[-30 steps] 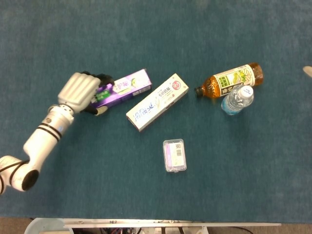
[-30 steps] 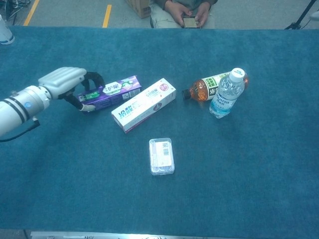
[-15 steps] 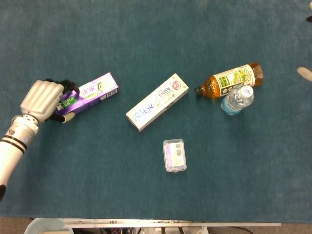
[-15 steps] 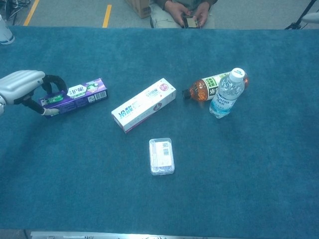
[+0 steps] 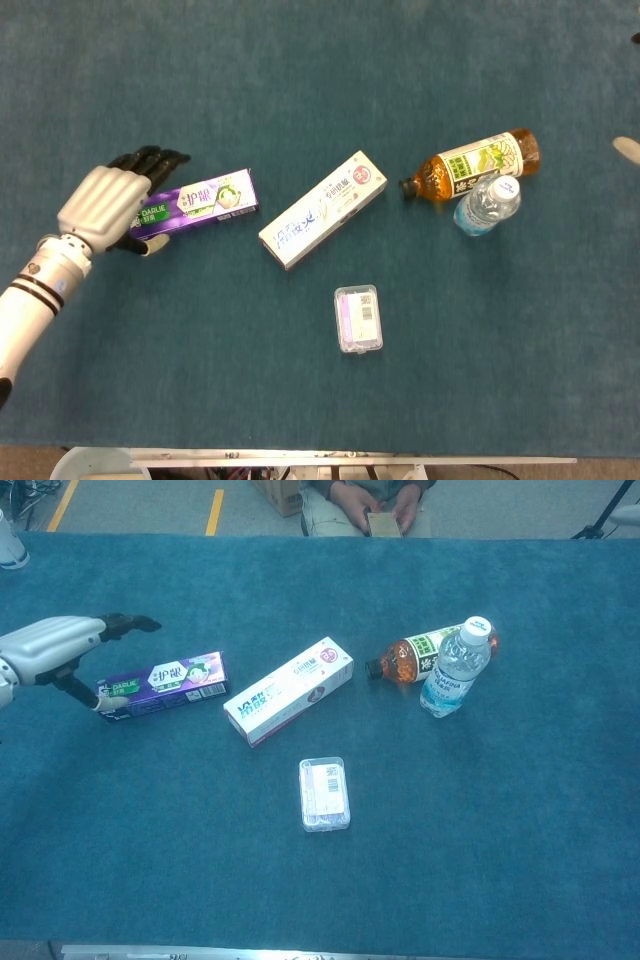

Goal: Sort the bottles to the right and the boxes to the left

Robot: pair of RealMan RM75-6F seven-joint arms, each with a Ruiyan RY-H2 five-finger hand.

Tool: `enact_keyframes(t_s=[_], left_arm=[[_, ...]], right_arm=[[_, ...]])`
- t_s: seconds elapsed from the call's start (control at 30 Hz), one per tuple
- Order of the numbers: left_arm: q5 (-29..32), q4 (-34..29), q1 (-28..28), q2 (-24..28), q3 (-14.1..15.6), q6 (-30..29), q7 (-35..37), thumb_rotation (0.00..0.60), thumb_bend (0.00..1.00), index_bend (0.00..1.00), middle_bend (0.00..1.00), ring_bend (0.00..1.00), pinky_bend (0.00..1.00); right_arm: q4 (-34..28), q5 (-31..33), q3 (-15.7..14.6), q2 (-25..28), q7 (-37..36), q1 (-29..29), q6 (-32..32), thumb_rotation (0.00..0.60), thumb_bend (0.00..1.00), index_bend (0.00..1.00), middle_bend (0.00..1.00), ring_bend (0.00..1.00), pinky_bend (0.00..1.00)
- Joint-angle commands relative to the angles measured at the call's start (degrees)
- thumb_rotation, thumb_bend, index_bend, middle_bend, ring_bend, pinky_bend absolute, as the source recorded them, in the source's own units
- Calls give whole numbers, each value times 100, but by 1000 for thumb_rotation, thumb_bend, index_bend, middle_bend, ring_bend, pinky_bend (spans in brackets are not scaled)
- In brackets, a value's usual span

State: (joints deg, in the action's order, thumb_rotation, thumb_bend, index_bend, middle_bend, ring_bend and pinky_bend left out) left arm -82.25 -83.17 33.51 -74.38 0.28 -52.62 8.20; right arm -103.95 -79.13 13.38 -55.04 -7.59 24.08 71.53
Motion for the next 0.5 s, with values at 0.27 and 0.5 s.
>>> enact_keyframes(t_s=[0.27, 0.5], left_arm=[[-110, -698, 247, 50, -144, 126, -78, 600, 237, 53, 90, 51, 158], [-66, -975, 423, -79, -201, 291, -317, 600, 237, 52, 90, 51, 158]], right_arm=[[97, 15, -1, -21, -64, 8, -38, 600, 10, 103, 297, 189, 411], [150, 55, 3, -26, -77, 5, -58, 600, 9, 104, 297, 189, 411]])
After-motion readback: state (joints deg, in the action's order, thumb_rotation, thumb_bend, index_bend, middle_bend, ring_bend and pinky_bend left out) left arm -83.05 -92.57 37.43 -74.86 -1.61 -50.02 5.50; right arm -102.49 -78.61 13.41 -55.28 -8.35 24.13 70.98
